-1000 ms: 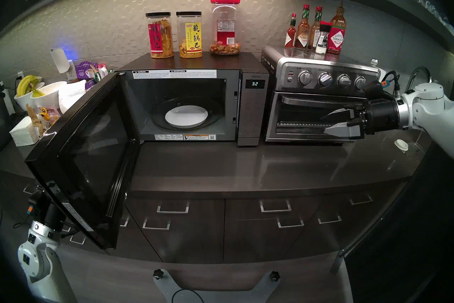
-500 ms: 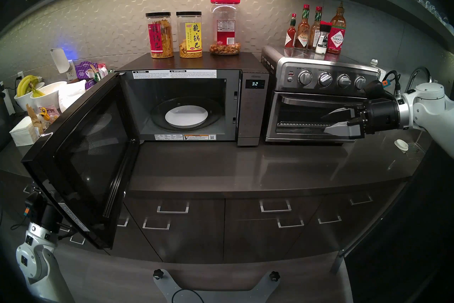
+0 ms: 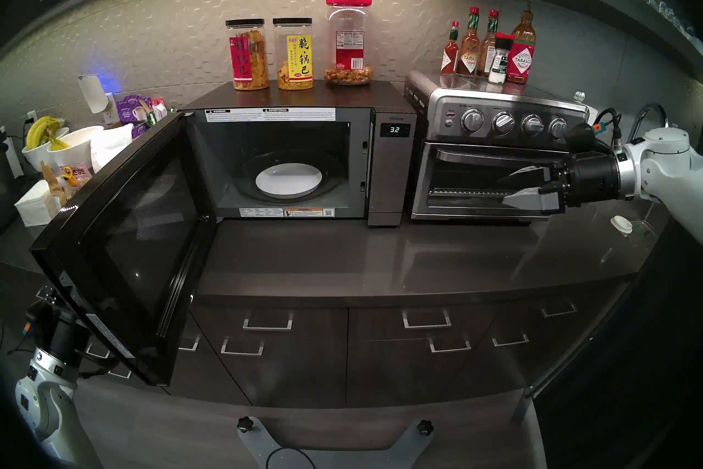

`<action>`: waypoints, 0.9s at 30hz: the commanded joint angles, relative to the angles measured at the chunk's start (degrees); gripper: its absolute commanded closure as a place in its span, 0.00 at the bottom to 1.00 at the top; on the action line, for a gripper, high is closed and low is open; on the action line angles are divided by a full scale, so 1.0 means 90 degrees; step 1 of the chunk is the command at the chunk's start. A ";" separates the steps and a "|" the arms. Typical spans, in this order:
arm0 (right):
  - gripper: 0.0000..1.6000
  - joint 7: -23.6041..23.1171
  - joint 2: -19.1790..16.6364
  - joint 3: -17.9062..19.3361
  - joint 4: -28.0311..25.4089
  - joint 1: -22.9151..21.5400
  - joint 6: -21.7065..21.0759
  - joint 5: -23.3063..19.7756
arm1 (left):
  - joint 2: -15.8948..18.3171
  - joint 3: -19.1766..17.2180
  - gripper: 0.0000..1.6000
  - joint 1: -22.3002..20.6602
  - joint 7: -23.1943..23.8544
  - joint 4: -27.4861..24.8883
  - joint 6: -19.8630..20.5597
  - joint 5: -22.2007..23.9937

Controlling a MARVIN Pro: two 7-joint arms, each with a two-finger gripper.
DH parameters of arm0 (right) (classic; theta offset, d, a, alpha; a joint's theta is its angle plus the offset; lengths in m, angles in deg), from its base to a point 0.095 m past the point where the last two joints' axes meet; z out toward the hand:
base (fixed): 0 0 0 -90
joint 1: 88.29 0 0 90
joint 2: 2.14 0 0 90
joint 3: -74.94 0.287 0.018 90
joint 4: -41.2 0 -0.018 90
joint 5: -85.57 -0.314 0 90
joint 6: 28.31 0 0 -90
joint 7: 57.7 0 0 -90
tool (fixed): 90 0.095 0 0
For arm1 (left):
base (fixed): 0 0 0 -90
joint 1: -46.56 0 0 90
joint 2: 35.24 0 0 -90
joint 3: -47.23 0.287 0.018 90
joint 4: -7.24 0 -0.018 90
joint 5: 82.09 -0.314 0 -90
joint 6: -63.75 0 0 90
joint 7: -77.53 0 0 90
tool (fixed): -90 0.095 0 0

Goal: Open the microwave, put the plate inside, and close the door

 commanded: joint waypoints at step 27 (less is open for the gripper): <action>0.00 0.0064 0.0033 -0.0738 -0.0084 -0.1068 0.0012 -0.0105 | 0.0517 0.0147 0.00 -0.0504 0.0144 0.0240 0.0655 -0.0332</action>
